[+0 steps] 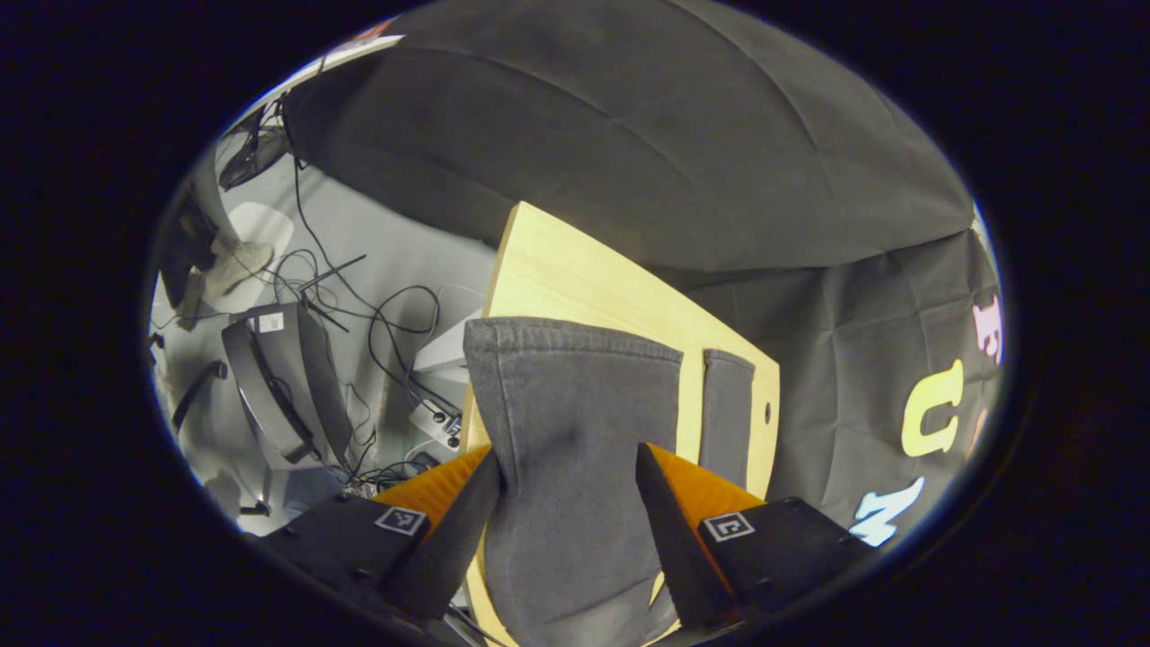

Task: Grasp the waist and the cuffs of the jeans and fold them to make the two legs overlap; first hold the waist and fold one-third of the jeans toward the cuffs, then hold the cuffs and fold the remaining one-third in the same direction to finish folding.

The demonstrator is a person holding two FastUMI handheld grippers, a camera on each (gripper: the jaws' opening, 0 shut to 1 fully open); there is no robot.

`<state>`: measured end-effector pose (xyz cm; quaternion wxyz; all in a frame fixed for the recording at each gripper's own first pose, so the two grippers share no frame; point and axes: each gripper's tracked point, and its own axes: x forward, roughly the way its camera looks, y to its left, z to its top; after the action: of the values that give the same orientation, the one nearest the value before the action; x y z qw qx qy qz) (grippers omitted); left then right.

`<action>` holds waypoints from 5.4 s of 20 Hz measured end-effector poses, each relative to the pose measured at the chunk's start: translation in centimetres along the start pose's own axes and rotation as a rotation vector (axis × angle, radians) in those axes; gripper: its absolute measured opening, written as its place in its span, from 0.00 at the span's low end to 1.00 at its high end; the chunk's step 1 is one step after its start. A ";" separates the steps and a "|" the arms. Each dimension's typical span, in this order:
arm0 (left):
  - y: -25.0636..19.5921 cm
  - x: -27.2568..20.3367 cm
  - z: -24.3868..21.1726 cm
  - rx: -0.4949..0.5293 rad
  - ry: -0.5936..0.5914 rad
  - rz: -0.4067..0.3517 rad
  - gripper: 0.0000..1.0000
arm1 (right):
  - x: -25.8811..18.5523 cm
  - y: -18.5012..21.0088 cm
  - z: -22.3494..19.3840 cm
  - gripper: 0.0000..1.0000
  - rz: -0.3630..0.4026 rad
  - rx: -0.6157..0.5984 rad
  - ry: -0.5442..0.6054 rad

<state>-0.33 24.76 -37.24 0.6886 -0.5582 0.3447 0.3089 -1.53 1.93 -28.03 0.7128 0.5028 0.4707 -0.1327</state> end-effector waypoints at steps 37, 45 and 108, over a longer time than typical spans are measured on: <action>-9.1 -6.3 1.2 -0.176 0.179 -0.319 0.10 | -8.1 7.7 4.5 0.01 0.473 0.135 0.177; -23.3 -7.0 -1.2 -0.077 0.230 -0.321 0.10 | -10.8 17.5 9.6 0.01 0.604 0.139 0.370; -38.9 -13.8 -18.8 1.174 -0.509 -0.549 0.97 | 10.6 11.2 14.6 0.42 0.236 0.048 -0.120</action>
<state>20.87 -1.47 -6.94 0.9891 -0.0706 0.1288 0.0075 19.22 -2.23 -29.18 0.7381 0.5627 0.3614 -0.0888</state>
